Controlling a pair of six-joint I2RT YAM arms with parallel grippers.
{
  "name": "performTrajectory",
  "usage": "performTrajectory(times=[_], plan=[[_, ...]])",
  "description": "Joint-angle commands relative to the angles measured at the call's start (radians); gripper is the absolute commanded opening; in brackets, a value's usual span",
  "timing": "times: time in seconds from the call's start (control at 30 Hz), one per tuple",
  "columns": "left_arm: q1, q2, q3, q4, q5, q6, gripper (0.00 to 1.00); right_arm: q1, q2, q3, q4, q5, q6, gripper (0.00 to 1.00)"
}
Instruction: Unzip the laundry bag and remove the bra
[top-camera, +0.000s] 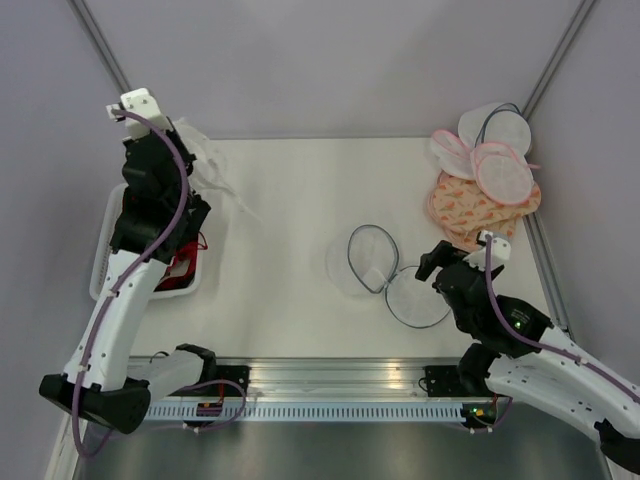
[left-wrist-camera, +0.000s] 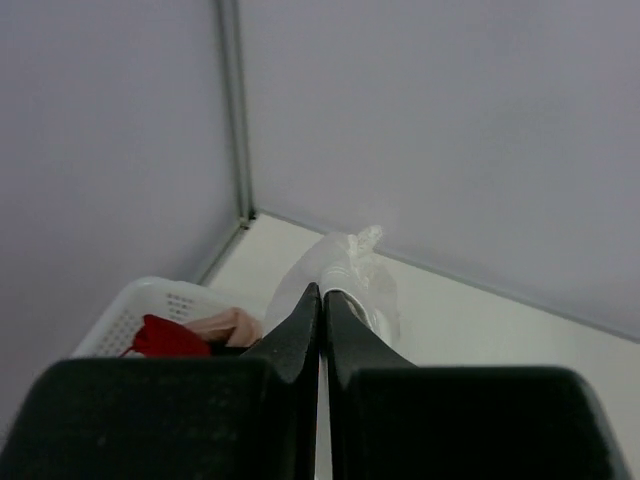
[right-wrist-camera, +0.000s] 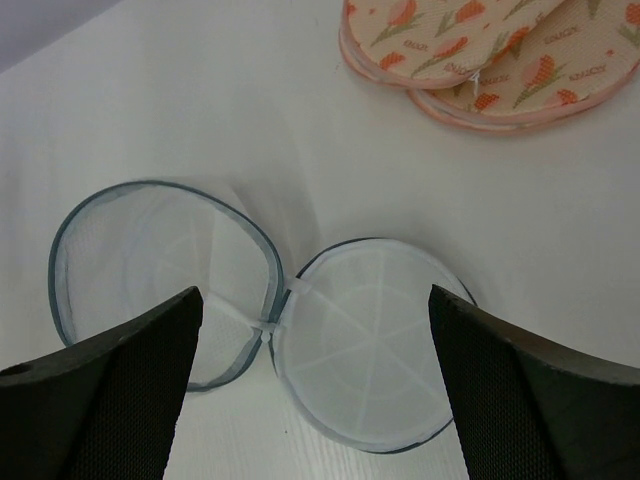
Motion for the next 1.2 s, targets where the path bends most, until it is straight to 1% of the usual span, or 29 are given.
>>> performTrajectory(times=[0.0, 0.03, 0.17, 0.23, 0.27, 0.3, 0.37, 0.4, 0.43, 0.47, 0.53, 0.57, 0.67, 0.77, 0.87, 0.97, 1.0, 1.03, 1.07, 1.13, 1.17], plan=[[0.115, -0.046, 0.038, 0.015, -0.014, 0.112, 0.02, 0.001, 0.064, -0.012, 0.102, -0.074, -0.046, 0.98], [0.129, -0.048, 0.038, 0.053, -0.033, 0.134, 0.02, 0.002, 0.079, -0.016, 0.118, -0.087, -0.049, 0.98], [0.207, -0.020, 0.043, 0.076, -0.103, 0.159, 0.02, 0.001, 0.158, -0.013, 0.177, -0.163, -0.072, 0.98], [0.245, -0.013, 0.020, 0.058, -0.108, 0.109, 0.02, 0.002, 0.173, -0.013, 0.199, -0.181, -0.086, 0.98], [0.293, -0.019, -0.005, 0.068, -0.105, 0.093, 0.02, 0.001, 0.182, -0.015, 0.202, -0.186, -0.092, 0.98], [0.321, -0.016, -0.057, 0.062, -0.098, 0.019, 0.02, 0.001, 0.184, -0.016, 0.214, -0.190, -0.110, 0.98], [0.393, -0.016, -0.121, 0.077, -0.102, -0.037, 0.02, 0.002, 0.185, -0.024, 0.225, -0.201, -0.127, 0.98], [0.414, -0.016, -0.196, 0.076, -0.095, -0.091, 0.02, 0.001, 0.185, -0.027, 0.230, -0.203, -0.135, 0.98], [0.433, -0.011, -0.226, 0.064, -0.085, -0.125, 0.02, 0.002, 0.182, -0.036, 0.230, -0.212, -0.136, 0.98], [0.459, -0.004, -0.290, 0.065, -0.081, -0.170, 0.02, 0.002, 0.179, -0.042, 0.236, -0.219, -0.138, 0.98], [0.497, 0.016, -0.344, 0.078, -0.078, -0.215, 0.02, 0.002, 0.172, -0.061, 0.234, -0.230, -0.133, 0.98], [0.509, 0.029, -0.384, 0.076, -0.076, -0.253, 0.02, 0.001, 0.161, -0.067, 0.234, -0.233, -0.133, 0.98], [0.526, 0.076, -0.415, 0.047, -0.071, -0.312, 0.02, 0.002, 0.130, -0.087, 0.227, -0.236, -0.124, 0.98], [0.531, 0.121, -0.421, 0.007, -0.075, -0.339, 0.02, 0.001, 0.109, -0.092, 0.213, -0.226, -0.124, 0.98], [0.533, 0.165, -0.430, -0.024, -0.041, -0.367, 0.02, 0.001, 0.104, -0.087, 0.213, -0.224, -0.126, 0.98], [0.534, 0.213, -0.430, -0.089, -0.004, -0.419, 0.02, 0.002, 0.106, -0.082, 0.225, -0.233, -0.126, 0.98], [0.534, 0.220, -0.425, -0.109, 0.002, -0.441, 0.04, 0.001, 0.106, -0.085, 0.227, -0.244, -0.126, 0.98], [0.533, 0.219, -0.424, -0.122, 0.008, -0.458, 0.09, 0.002, 0.106, -0.089, 0.228, -0.246, -0.129, 0.98], [0.534, 0.204, -0.421, -0.132, 0.034, -0.476, 0.21, 0.002, 0.107, -0.089, 0.227, -0.246, -0.129, 0.98], [0.533, 0.166, -0.410, -0.160, 0.040, -0.504, 0.32, 0.002, 0.106, -0.089, 0.224, -0.252, -0.136, 0.98], [0.533, 0.100, -0.409, -0.169, 0.047, -0.527, 0.47, 0.001, 0.100, -0.090, 0.224, -0.255, -0.138, 0.98]])
